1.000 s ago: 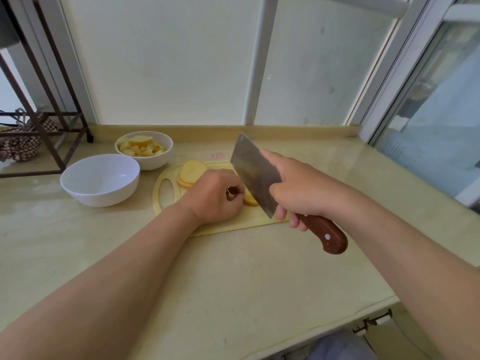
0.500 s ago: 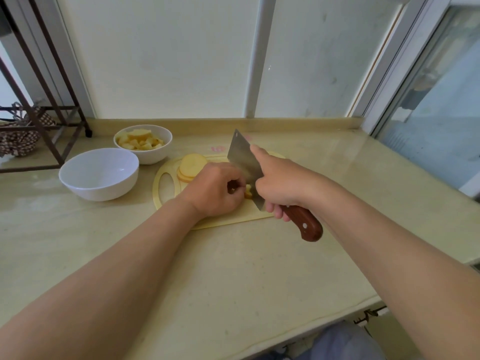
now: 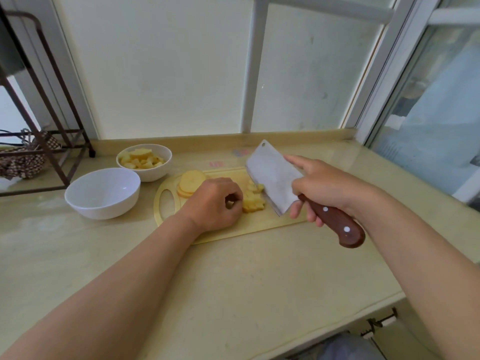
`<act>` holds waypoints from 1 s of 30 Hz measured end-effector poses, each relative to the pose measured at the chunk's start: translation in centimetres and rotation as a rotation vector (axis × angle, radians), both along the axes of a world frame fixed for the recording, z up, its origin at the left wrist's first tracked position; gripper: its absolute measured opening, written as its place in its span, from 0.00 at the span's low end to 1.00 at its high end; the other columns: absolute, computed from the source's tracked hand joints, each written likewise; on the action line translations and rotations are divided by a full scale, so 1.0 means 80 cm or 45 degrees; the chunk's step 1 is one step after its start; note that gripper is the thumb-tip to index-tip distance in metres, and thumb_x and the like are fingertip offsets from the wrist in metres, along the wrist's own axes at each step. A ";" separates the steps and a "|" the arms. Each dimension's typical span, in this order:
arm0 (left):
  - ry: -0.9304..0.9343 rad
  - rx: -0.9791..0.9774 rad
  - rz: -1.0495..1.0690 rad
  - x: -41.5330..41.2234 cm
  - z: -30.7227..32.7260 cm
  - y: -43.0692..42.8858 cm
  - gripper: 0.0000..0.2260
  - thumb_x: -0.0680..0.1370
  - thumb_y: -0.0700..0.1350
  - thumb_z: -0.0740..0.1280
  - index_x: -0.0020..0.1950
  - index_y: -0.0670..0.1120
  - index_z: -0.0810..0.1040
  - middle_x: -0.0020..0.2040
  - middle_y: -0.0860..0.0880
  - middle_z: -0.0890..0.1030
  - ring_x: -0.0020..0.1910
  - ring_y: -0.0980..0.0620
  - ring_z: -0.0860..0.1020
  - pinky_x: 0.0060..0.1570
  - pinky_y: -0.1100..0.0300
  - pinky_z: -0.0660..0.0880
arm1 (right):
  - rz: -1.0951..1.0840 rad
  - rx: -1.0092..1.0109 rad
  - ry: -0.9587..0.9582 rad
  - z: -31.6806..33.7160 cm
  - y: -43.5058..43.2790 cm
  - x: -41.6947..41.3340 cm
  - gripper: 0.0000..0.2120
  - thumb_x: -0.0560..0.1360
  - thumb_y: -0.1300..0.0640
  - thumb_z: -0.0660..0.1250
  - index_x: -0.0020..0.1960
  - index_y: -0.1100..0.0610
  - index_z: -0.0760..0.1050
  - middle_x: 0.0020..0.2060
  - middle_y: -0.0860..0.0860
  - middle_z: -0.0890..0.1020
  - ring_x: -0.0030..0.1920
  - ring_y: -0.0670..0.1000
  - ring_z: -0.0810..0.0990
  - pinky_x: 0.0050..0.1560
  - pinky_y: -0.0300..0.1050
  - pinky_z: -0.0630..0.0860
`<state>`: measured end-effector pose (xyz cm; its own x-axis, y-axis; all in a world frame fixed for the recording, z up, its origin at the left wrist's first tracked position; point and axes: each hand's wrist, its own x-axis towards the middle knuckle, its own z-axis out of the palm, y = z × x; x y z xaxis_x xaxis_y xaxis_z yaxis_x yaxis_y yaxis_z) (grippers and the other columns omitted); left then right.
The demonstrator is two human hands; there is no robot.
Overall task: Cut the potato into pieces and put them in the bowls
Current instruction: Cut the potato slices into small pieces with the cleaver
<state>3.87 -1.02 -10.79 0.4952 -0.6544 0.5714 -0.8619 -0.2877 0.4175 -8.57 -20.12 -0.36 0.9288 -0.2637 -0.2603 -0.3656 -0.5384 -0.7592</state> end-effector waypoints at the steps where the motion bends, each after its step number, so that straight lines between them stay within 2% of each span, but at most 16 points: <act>1: 0.012 -0.001 0.007 -0.001 0.000 0.000 0.01 0.69 0.40 0.70 0.39 0.44 0.82 0.36 0.50 0.80 0.34 0.53 0.77 0.36 0.55 0.77 | -0.015 0.045 -0.012 -0.003 -0.008 -0.003 0.38 0.79 0.67 0.55 0.82 0.36 0.55 0.37 0.63 0.86 0.24 0.53 0.76 0.26 0.44 0.75; 5: 0.087 0.029 0.040 -0.003 0.002 0.000 0.09 0.70 0.48 0.66 0.46 0.44 0.77 0.41 0.50 0.78 0.39 0.52 0.75 0.40 0.57 0.75 | -0.132 0.208 -0.099 -0.026 -0.037 -0.016 0.38 0.79 0.69 0.57 0.82 0.39 0.57 0.37 0.65 0.85 0.23 0.54 0.74 0.23 0.43 0.73; 9: 0.090 0.194 0.103 -0.004 0.005 0.000 0.20 0.68 0.58 0.61 0.54 0.47 0.72 0.50 0.52 0.75 0.48 0.52 0.73 0.48 0.57 0.72 | -0.229 0.263 -0.129 -0.051 -0.062 -0.023 0.38 0.78 0.69 0.58 0.81 0.40 0.59 0.36 0.65 0.85 0.22 0.54 0.74 0.22 0.43 0.73; 13: 0.050 0.307 0.154 -0.005 0.006 -0.003 0.22 0.70 0.58 0.64 0.58 0.48 0.72 0.53 0.53 0.75 0.50 0.51 0.73 0.49 0.56 0.71 | -0.270 0.292 -0.109 -0.066 -0.075 -0.024 0.37 0.79 0.68 0.58 0.81 0.39 0.60 0.36 0.64 0.84 0.22 0.54 0.73 0.22 0.42 0.72; 16: 0.122 0.338 0.177 -0.006 0.006 -0.003 0.24 0.70 0.60 0.64 0.61 0.48 0.71 0.56 0.53 0.74 0.52 0.52 0.73 0.51 0.57 0.71 | -0.251 0.319 -0.074 -0.073 -0.076 -0.018 0.36 0.79 0.68 0.59 0.80 0.40 0.61 0.36 0.64 0.84 0.23 0.53 0.73 0.23 0.42 0.72; 22: 0.225 0.429 0.187 -0.006 0.007 -0.005 0.28 0.74 0.60 0.63 0.71 0.49 0.66 0.66 0.51 0.72 0.61 0.50 0.72 0.61 0.52 0.71 | -0.191 0.299 -0.015 -0.074 -0.075 -0.009 0.36 0.80 0.67 0.60 0.81 0.38 0.59 0.34 0.62 0.83 0.24 0.53 0.74 0.24 0.43 0.73; 25: 0.261 0.435 0.216 -0.005 0.007 -0.008 0.27 0.80 0.59 0.60 0.75 0.47 0.62 0.71 0.50 0.69 0.67 0.50 0.70 0.65 0.53 0.68 | -0.091 0.222 0.048 -0.073 -0.065 -0.008 0.36 0.80 0.65 0.61 0.79 0.35 0.59 0.33 0.60 0.78 0.25 0.55 0.75 0.25 0.44 0.74; 27: 0.262 0.461 0.235 -0.005 0.006 -0.010 0.28 0.82 0.60 0.55 0.77 0.47 0.59 0.74 0.48 0.67 0.70 0.49 0.68 0.68 0.53 0.66 | -0.026 0.078 0.070 -0.075 -0.054 -0.005 0.29 0.80 0.62 0.62 0.74 0.37 0.65 0.35 0.58 0.76 0.26 0.56 0.76 0.26 0.45 0.75; 29: 0.256 0.497 0.235 -0.006 0.006 -0.011 0.28 0.83 0.60 0.52 0.79 0.46 0.56 0.76 0.47 0.65 0.73 0.48 0.65 0.69 0.52 0.64 | 0.053 -0.175 0.031 -0.078 -0.043 -0.002 0.21 0.79 0.57 0.62 0.70 0.41 0.69 0.42 0.54 0.81 0.33 0.56 0.81 0.33 0.50 0.81; 30: 0.248 0.517 0.232 -0.007 0.006 -0.012 0.29 0.83 0.60 0.50 0.79 0.45 0.55 0.77 0.46 0.64 0.74 0.47 0.64 0.70 0.52 0.63 | 0.094 -0.302 0.019 -0.080 -0.039 -0.001 0.21 0.79 0.53 0.63 0.71 0.42 0.68 0.48 0.52 0.83 0.39 0.57 0.84 0.39 0.52 0.83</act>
